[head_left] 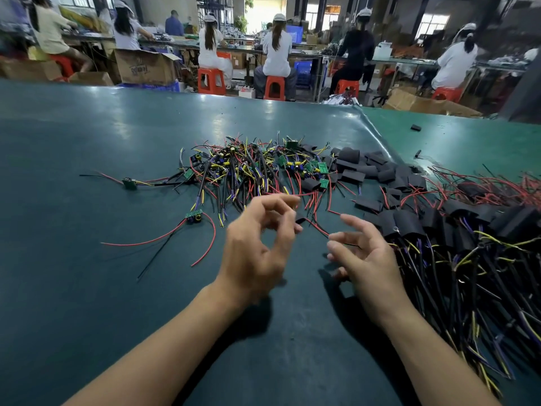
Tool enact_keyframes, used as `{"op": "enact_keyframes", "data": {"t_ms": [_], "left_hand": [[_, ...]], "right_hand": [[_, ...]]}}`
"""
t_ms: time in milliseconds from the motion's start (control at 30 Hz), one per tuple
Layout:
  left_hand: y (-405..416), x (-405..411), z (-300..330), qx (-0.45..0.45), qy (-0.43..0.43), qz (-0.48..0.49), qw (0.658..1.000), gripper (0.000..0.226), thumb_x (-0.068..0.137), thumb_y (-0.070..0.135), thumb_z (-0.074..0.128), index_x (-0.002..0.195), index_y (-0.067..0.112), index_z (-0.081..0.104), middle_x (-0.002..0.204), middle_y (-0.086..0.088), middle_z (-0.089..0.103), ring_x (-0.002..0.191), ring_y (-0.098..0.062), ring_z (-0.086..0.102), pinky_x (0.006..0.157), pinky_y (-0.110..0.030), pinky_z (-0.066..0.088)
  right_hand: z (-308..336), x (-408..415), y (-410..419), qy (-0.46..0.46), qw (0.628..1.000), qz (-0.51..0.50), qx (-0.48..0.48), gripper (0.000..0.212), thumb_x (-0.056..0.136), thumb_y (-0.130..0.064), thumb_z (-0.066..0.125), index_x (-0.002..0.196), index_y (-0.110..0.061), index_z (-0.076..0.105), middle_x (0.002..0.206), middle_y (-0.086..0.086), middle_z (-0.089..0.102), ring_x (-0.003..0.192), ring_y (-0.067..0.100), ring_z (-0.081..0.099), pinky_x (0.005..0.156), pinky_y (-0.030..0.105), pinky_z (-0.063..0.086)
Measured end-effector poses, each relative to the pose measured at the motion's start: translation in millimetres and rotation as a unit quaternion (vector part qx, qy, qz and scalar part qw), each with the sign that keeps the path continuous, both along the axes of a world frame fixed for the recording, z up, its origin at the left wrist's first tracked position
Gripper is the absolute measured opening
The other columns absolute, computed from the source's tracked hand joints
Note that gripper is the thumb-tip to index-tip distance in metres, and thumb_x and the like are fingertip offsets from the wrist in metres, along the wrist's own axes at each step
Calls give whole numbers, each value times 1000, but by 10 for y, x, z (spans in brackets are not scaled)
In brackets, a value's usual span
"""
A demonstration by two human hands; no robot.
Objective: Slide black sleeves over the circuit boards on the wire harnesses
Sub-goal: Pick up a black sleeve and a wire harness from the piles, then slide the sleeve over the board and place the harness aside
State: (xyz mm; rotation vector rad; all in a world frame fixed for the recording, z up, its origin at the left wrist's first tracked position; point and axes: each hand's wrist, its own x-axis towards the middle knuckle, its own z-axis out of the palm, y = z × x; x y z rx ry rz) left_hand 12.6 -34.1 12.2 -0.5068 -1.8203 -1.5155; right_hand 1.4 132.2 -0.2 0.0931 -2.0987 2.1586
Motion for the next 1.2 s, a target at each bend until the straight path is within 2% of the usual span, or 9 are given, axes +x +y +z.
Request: {"op": "enact_keyframes", "data": {"t_ms": [100,233,367,500,633,767,900,1033,1200], "left_hand": [[122,148,-17,-73,16,-134,988,9,99,9,49,102,17,47,110,-14,69,90,-21,72,81,-39,57],[145,220,-12,-147,18,-201,968,8,96,4,52,103,7,51,114,-15,69,108,-20,67,90,-40,55],[134,205,1,-133,64,-175,973,28,96,22,53,115,2,49,131,-15,59,116,-28,61,89,-44,51],[86,53,-92,-207,49,-57,975,15,94,15,57,95,2,64,96,-5,66,89,-25,62,75,-42,50],[73,-13,-154,-230,-2,-7,973,17,89,18,62,104,9,66,96,3,66,86,-13,59,74,-31,49],[83,-2,-169,-239,-63,-23,969,30,92,27,59,117,12,65,95,12,66,79,-5,60,75,-27,51],[123,9,-135,-117,-117,-57,985,38,95,36,50,121,12,63,97,3,73,71,-4,64,69,-13,49],[151,-21,-81,73,-147,-66,984,22,93,28,61,101,10,69,85,1,75,57,-9,60,62,-18,50],[52,-72,-21,294,-245,-166,909,4,76,21,74,76,17,73,75,-4,72,52,-10,54,55,-20,48]], "right_hand": [[-23,-7,4,21,996,50,71,66,85,13,63,129,-34,47,108,6,61,79,15,65,57,32,54],[-35,-13,31,37,994,22,102,53,84,16,61,108,-31,64,91,-1,71,87,17,68,77,29,55],[43,-26,13,49,994,-69,-70,16,97,-5,55,106,-9,68,76,1,73,66,13,69,57,24,57],[179,-20,95,44,960,-77,-265,19,102,-8,44,103,-8,63,84,9,65,69,21,70,58,28,57],[247,34,112,14,947,-55,-317,21,99,-18,47,102,-5,62,88,9,63,69,21,69,55,26,55],[273,83,117,-6,947,-23,-320,15,92,-17,54,93,-5,64,75,6,70,64,21,71,54,24,55],[252,122,95,-39,957,54,-282,21,78,-19,61,95,-8,65,77,7,71,66,20,72,55,23,55],[220,134,67,-48,966,97,-234,18,74,-15,64,91,-8,68,79,8,70,62,18,68,55,23,54],[187,114,35,-73,966,112,-219,21,73,-13,66,91,-4,66,77,10,70,59,19,67,53,22,54]]}}
